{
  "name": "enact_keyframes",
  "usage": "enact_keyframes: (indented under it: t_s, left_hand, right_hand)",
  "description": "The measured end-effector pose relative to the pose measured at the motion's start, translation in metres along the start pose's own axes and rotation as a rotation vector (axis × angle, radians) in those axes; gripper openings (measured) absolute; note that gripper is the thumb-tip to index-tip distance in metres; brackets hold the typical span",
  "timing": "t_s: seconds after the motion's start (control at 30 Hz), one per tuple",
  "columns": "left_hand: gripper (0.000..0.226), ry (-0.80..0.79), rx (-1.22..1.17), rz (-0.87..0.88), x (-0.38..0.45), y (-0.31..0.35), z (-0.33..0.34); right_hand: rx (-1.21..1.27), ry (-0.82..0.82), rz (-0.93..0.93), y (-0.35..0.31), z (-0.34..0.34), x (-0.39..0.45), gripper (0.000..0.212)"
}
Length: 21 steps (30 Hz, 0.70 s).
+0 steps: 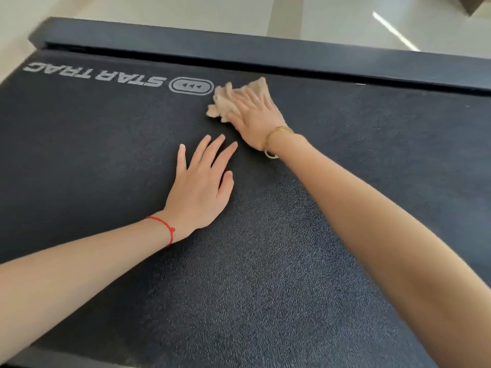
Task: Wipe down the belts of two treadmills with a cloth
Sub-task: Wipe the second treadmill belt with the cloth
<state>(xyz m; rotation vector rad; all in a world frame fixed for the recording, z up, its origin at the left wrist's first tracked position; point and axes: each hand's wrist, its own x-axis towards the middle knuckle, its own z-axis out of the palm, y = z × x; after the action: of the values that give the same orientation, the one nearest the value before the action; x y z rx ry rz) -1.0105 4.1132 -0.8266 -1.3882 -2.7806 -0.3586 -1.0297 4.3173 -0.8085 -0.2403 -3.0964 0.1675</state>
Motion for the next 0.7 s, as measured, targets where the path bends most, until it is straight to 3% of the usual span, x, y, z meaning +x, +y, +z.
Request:
enact_keyframes:
  t_s: [0.13,0.27,0.37,0.43,0.57,0.7]
  left_hand:
    - [0.061,-0.007,-0.027,0.000,0.000,-0.001,-0.001]
    - [0.061,-0.009,-0.042,-0.003,0.000,0.001,-0.002]
    - [0.058,-0.003,-0.038,-0.010,-0.001,0.003,-0.002]
    - [0.058,-0.003,-0.036,-0.009,-0.001,0.003,-0.002]
    - [0.053,0.011,-0.038,-0.003,0.000,0.003,-0.001]
    - [0.053,0.031,-0.059,-0.004,-0.001,0.002,0.000]
  right_hand:
    - [-0.087,0.123,-0.001,0.060,-0.016,-0.037,0.057]
    - [-0.056,0.118,0.364,0.169,-0.017,-0.073,0.068]
    - [-0.049,0.098,0.488,0.176,-0.012,-0.092,0.062]
    - [-0.055,0.124,0.426,0.139,-0.011,-0.096,0.054]
    - [-0.098,0.131,0.050,0.051,-0.011,-0.138,0.047]
    - [0.102,0.058,-0.014,0.022,-0.019,-0.187,0.052]
